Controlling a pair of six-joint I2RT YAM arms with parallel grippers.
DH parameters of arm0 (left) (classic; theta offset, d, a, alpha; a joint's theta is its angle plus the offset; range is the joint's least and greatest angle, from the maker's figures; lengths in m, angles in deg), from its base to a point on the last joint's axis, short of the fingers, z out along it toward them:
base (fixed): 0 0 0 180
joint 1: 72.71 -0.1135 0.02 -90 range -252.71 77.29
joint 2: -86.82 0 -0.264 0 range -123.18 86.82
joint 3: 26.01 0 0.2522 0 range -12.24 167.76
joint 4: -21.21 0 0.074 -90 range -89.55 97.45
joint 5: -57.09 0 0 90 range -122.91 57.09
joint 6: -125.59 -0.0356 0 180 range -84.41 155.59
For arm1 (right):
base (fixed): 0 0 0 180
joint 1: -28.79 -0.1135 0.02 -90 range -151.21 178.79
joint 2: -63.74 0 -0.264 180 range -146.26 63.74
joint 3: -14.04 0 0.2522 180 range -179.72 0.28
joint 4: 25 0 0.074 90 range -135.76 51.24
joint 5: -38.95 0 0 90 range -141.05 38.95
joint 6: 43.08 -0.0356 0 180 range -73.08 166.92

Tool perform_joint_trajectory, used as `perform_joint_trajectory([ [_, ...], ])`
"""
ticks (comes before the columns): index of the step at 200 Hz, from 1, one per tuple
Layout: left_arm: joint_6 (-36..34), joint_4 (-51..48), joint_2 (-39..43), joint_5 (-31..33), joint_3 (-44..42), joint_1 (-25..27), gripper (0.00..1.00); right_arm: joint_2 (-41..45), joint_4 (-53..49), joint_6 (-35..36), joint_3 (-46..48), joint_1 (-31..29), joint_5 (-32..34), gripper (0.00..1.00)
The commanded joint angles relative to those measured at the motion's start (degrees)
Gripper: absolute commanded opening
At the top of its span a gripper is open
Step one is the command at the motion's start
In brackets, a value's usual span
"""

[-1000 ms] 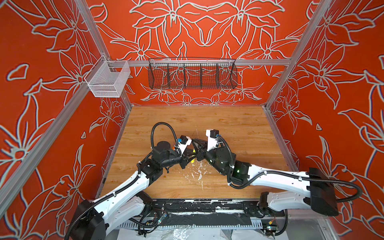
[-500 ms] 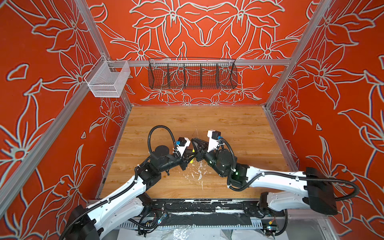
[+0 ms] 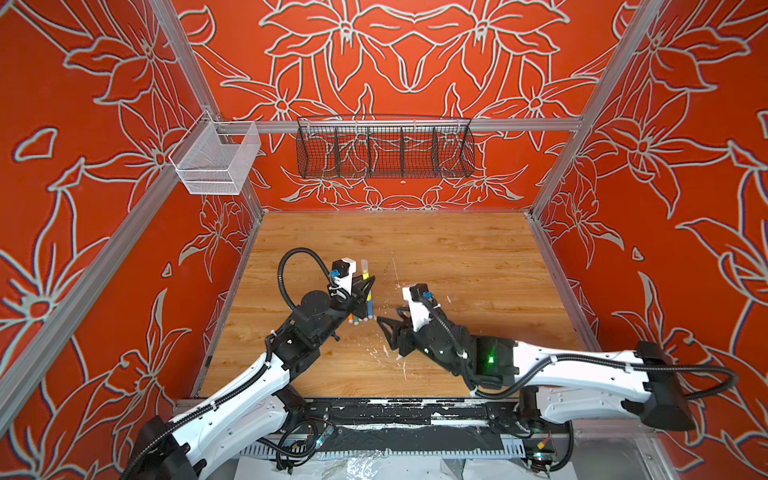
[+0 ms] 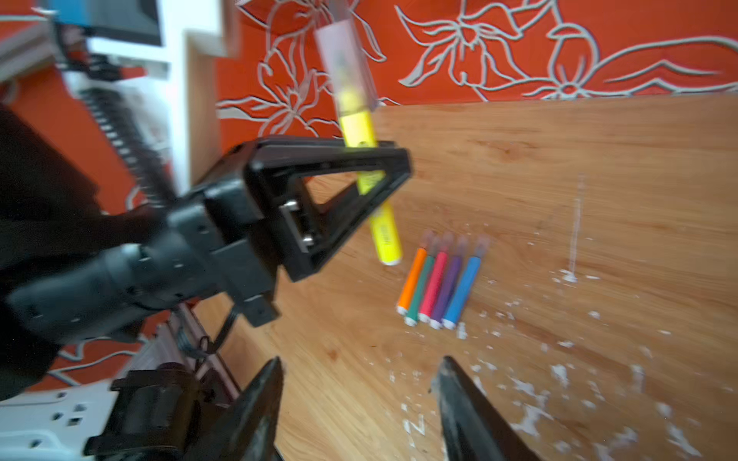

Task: Insert the pens into the pen caps
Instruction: 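Withdraw the right gripper while the left gripper carries the highlighter toward the markers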

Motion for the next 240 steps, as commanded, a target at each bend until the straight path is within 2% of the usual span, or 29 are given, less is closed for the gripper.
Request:
perform_joint_trajectory([
  [1, 5.26, -1.7, -1.2, 4.72, -2.8, 0.66, 0.0, 4.81, -15.08, 0.92, -5.68, 6.1, 3.77, 0.74],
  [29, 12.28, -6.54, -4.85, 5.46, -3.79, 2.69, 0.0, 7.15, -21.94, 1.98, -8.23, 16.14, 1.86, 0.84],
  [51, 17.24, -10.21, -11.28, 5.79, -0.86, 5.52, 0.0, 6.25, -23.39, 3.53, -8.5, 22.8, 6.42, 0.97],
  [77, 19.57, -13.78, -21.2, 8.67, 5.16, 8.76, 0.0, 0.71, -27.93, 4.17, -10.89, 30.03, 14.86, 0.97],
  [94, 21.37, -19.42, -28.38, 10.44, 10.87, 9.65, 0.0, -2.01, -24.01, 10.32, -8.4, 33.53, 17.57, 0.97],
  [122, 23.13, -25.18, -38.32, 13.87, 17.29, 10.66, 0.0, -3.99, -18.72, 16.21, -3.36, 39.18, 22.06, 0.98],
  [152, 24.34, -25.83, -44.43, 14.4, 20.08, 10.65, 0.0, -4.02, -6.47, 22.02, 5.12, 40.7, 20.43, 0.97],
  [175, 24.54, -27.91, -48.54, 15.63, 22.88, 10.65, 0.0, -6.4, 2.2, 25.34, 10.4, 40.99, 23.03, 0.98],
  [209, 25.57, -29.47, -51.09, 18.1, 24.58, 10.7, 0.0, -5.82, 12.85, 32.53, 14.98, 41.01, 22.89, 0.98],
  [240, 24.83, -31.31, -53.03, 20.62, 26.95, 9.9, 0.0, -5.27, 15.81, 34.47, 17.44, 41.62, 22.32, 0.98],
])
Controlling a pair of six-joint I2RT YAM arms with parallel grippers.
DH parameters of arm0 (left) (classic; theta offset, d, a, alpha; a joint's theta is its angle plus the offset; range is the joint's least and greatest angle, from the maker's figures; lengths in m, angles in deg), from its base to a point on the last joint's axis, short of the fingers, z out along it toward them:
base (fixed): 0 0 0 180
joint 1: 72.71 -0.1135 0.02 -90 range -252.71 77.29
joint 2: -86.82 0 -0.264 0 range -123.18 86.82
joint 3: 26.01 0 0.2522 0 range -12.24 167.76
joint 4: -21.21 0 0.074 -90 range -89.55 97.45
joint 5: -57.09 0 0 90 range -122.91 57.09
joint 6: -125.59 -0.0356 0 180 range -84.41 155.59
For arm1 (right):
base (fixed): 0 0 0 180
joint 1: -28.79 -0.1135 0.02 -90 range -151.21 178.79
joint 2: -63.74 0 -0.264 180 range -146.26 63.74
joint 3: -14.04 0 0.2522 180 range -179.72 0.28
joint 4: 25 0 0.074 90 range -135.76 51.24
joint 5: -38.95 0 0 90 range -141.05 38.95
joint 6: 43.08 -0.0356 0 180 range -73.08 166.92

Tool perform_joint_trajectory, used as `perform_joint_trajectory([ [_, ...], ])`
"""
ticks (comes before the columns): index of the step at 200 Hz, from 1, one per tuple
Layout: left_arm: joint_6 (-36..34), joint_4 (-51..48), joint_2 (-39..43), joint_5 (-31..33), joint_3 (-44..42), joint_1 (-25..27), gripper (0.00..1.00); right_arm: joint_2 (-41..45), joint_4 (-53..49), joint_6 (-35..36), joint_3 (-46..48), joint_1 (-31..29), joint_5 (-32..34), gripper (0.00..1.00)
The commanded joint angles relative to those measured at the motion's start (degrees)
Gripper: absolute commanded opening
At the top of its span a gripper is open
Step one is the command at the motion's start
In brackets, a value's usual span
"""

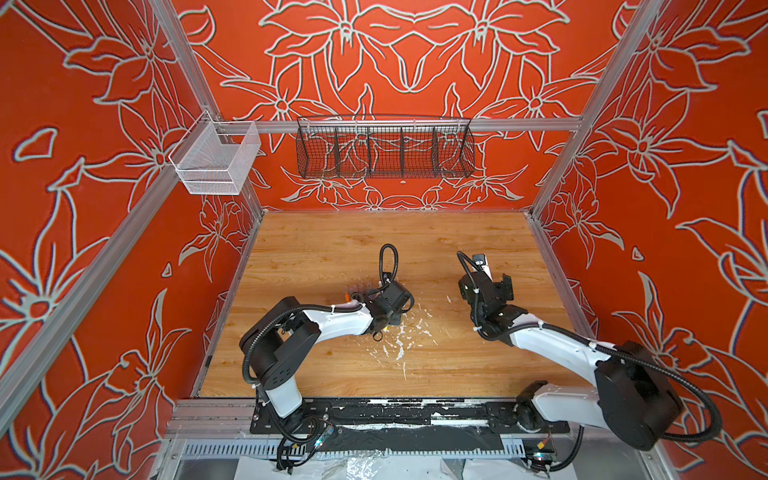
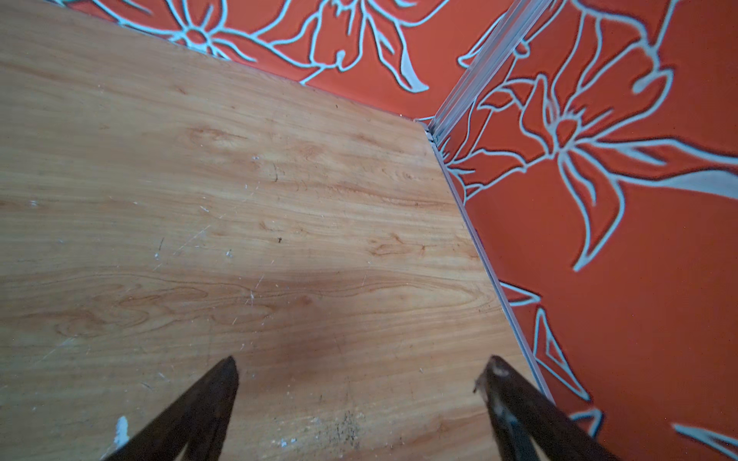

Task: Insert the pens into the pen caps
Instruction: 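Withdraw the right gripper while the left gripper carries the highlighter toward the markers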

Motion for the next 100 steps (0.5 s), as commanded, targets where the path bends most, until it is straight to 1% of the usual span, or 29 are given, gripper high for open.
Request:
perform_joint_trajectory([
  [1, 0.76, -3.6, -1.94, 3.82, 1.85, -0.59, 0.0, 1.37, 7.01, 4.53, 1.13, 0.5, 1.73, 0.98],
  [8, 0.78, -4.13, -2.05, 3.9, 2.36, -0.97, 0.01, 1.59, 8.66, 5.33, 1.78, 0.67, 2.34, 0.98],
  [24, 0.14, -4.3, -2.14, 3.99, 2.98, -1.68, 0.09, 2.11, 14.33, 7.69, 4.07, 1.39, 3.24, 0.98],
  [40, -0.57, -5.75, -2.31, 4.12, 4.44, -2.44, 0.12, 1.02, 20.01, 9.19, 6.54, 3.12, 3.11, 0.98],
  [47, -0.81, -6.34, -2.25, 4.3, 5.06, -2.73, 0.13, -0.07, 21.4, 8.9, 7.06, 4.21, 2.49, 0.98],
  [56, -1.12, -6.82, -2.04, 4.35, 5.53, -3.06, 0.16, -1.61, 22.92, 8.55, 7.58, 5.88, 0.1, 0.98],
  [70, -1.64, -7.6, -1.21, 4.22, 6.31, -3.62, 0.2, -4.48, 21.3, 8.7, 6.21, 7.21, -0.07, 0.98],
  [85, -2.51, -9.15, 0.25, 4.02, 7.52, -4.29, 0.25, -8.15, 25.14, 11.13, 6.59, 8.79, -2.93, 0.98],
  [94, -3.13, -10.46, 1.73, 4.12, 8.31, -4.67, 0.3, -10.99, 26.73, 12.07, 6.13, 10.2, -5.32, 0.98],
  [100, -3.55, -11.36, 3.02, 4.19, 8.69, -4.9, 0.38, -12.05, 25.74, 12.19, 4.88, 10.75, -4.89, 0.98],
])
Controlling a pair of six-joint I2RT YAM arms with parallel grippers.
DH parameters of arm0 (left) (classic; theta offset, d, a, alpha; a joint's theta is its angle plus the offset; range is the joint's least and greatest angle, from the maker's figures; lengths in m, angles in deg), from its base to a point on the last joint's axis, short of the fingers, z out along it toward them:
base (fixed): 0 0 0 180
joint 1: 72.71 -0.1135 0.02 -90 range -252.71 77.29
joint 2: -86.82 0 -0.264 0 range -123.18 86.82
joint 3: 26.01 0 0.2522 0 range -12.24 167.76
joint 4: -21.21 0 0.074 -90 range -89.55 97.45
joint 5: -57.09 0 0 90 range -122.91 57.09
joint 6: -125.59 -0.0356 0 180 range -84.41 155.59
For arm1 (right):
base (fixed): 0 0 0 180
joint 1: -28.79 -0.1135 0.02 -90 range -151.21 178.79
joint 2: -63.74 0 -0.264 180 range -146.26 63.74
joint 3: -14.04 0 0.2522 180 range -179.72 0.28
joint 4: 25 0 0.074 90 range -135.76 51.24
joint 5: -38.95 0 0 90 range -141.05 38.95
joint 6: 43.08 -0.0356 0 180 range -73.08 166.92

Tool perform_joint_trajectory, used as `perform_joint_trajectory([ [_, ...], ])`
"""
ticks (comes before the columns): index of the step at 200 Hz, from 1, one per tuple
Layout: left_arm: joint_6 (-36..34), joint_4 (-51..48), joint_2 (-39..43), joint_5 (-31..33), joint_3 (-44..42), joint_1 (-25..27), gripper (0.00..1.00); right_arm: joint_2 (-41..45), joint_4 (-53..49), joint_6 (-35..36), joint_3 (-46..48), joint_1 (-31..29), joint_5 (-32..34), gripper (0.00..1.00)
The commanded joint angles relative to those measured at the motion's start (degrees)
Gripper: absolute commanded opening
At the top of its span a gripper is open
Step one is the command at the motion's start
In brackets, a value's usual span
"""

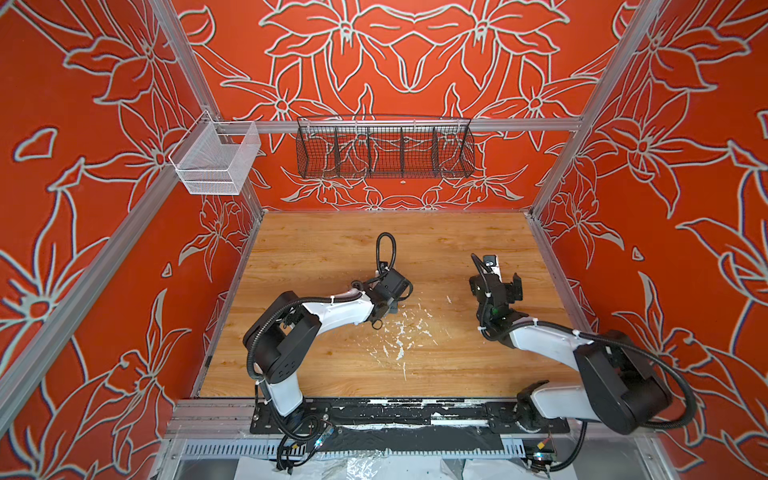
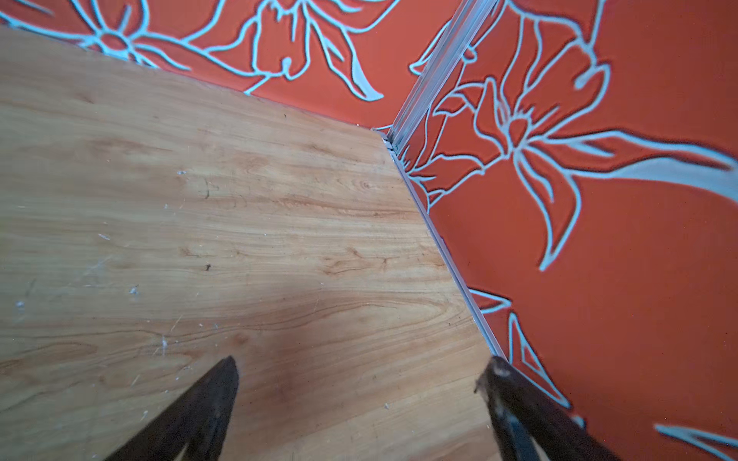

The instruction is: Insert the pens into the pen caps

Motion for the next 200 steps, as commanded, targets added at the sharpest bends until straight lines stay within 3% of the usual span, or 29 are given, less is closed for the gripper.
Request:
perform_joint_trajectory([
  [1, -1.61, -4.98, 4.59, 1.5, 2.25, -1.04, 0.39, -4.87, 4.08, 3.88, -1.64, 2.18, -3.93, 0.98],
  [18, -2.67, -7.01, 9.88, 2.2, 1.91, -2.0, 0.63, -6.54, 9.65, 5.81, -0.34, 4.19, -8.89, 0.98],
  [32, -3.43, -8.17, 16.19, 2.45, 0.51, -3.75, 0.81, -4.78, 2.28, 1.64, -1.98, 8.03, -14.47, 0.98],
  [61, -5.25, -6.21, 31.5, 4.62, -6.46, -12.51, 1.0, -0.37, 4.85, -5.94, 2.84, 17.29, -28.05, 0.98],
  [77, -6.62, -4.26, 38.4, 7.16, -11.12, -19.84, 0.98, 0.21, 10.71, -5.44, 6.55, 17.74, -30.58, 0.98],
  [97, -18.93, 9.25, 45.55, 9.81, -21.78, -25.44, 0.99, -3.41, 24.77, -3.69, 11.57, 17.27, -31.17, 0.97],
  [108, -20.98, 15.75, 47.62, 16.03, -27.62, -26.12, 0.98, -1.04, 19.61, -3.27, 10.99, 16.45, -30.86, 0.97],
  [127, -22.17, 25.71, 47.65, 14.51, -36.73, -29.41, 0.98, -2.86, 23.98, -3.07, 11.63, 16.42, -30.72, 0.97],
  [148, -24.29, 41.29, 42.09, 20.35, -45.74, -30.89, 0.97, -1.34, 19.43, -3.59, 10.71, 16.42, -30.62, 0.97],
  [154, -26.7, 47.28, 40.98, 19.23, -47.44, -31.31, 0.97, -1.76, 20.11, -3.66, 10.66, 16.42, -30.37, 0.97],
  [165, -27.92, 47.02, 41.74, 13.5, -47.7, -32.24, 0.98, -2.71, 22.7, -3.46, 11.09, 16.49, -30.38, 0.97],
  [200, -22.99, 56.06, 40.0, 3.97, -51.46, -38.43, 0.97, -2.48, 21.9, -3.52, 10.97, 16.52, -30.42, 0.97],
])
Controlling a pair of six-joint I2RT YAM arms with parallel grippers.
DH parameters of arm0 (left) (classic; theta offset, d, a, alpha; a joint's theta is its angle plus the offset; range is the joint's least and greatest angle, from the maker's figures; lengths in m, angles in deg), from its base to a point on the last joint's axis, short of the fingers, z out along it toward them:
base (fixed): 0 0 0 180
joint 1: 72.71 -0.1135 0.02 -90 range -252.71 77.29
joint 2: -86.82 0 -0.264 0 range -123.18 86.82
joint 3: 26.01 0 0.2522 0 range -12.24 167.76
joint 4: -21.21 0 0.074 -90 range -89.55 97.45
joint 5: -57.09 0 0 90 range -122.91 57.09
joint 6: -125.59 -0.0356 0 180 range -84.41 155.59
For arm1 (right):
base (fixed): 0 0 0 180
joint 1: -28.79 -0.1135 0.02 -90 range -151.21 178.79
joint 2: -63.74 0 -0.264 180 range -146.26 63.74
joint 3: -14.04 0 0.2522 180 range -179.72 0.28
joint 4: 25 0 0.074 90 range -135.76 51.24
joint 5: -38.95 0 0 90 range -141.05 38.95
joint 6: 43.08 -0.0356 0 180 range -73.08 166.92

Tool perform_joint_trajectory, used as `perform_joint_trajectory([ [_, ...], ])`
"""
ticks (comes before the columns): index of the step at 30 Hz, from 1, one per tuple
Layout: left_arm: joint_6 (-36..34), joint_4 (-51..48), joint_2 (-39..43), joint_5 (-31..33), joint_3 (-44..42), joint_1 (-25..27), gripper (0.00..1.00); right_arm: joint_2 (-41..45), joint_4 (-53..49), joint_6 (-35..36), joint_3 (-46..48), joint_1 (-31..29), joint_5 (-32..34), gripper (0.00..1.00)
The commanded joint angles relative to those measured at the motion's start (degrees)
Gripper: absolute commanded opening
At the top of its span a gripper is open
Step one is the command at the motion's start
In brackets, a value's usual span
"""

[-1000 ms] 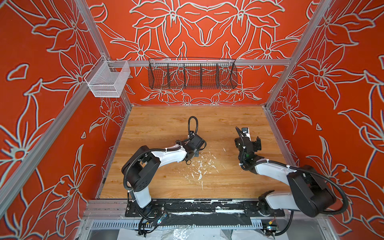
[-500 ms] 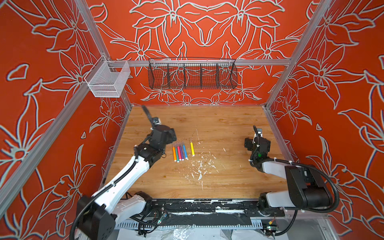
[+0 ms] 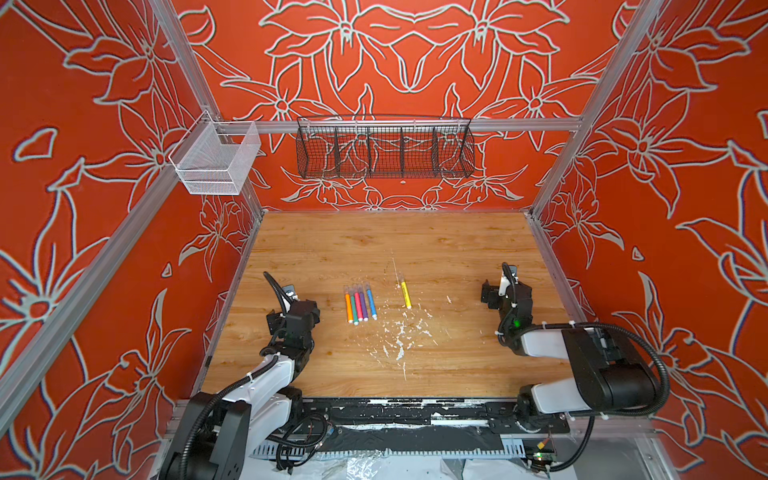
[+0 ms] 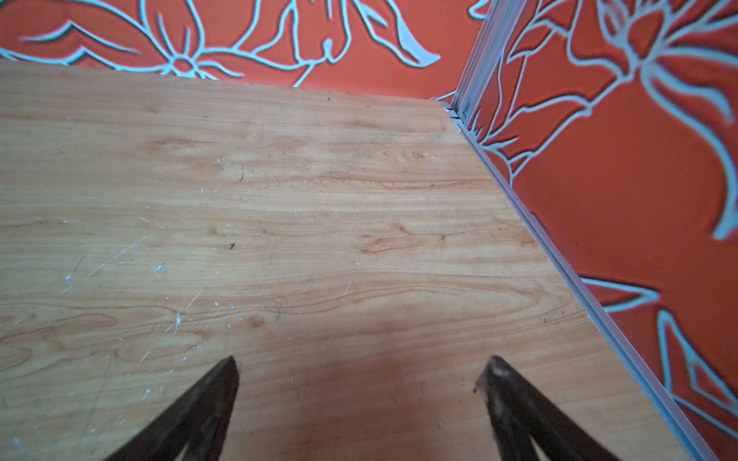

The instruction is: Insert the pens into the pen caps

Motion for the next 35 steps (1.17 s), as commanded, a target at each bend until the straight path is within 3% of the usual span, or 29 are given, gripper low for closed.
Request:
perform_joint_trajectory([
  [1, 2.02, 14.6, -1.24, -7.79, -1.3, -3.76, 0.97, -0.27, 2.27, 0.19, -0.42, 0.06, -1.01, 0.97],
  [5, 1.22, 21.33, -10.81, -13.47, 0.7, -6.29, 0.97, -0.28, 2.23, 0.19, -0.47, 0.02, -1.01, 0.97],
  [9, -0.98, 8.28, -17.13, -22.69, 10.15, -7.52, 0.97, -0.2, 2.05, 0.11, -0.47, 0.0, -0.98, 0.97],
  [12, -2.6, 16.58, -19.36, -22.65, 7.54, -6.78, 0.97, -0.2, 2.06, 0.1, -0.47, 0.05, -0.98, 0.97],
  [35, -2.77, 14.5, -19.59, -21.87, 8.86, -6.4, 0.97, -0.2, 2.04, 0.19, -0.47, 0.0, -1.08, 0.97],
])
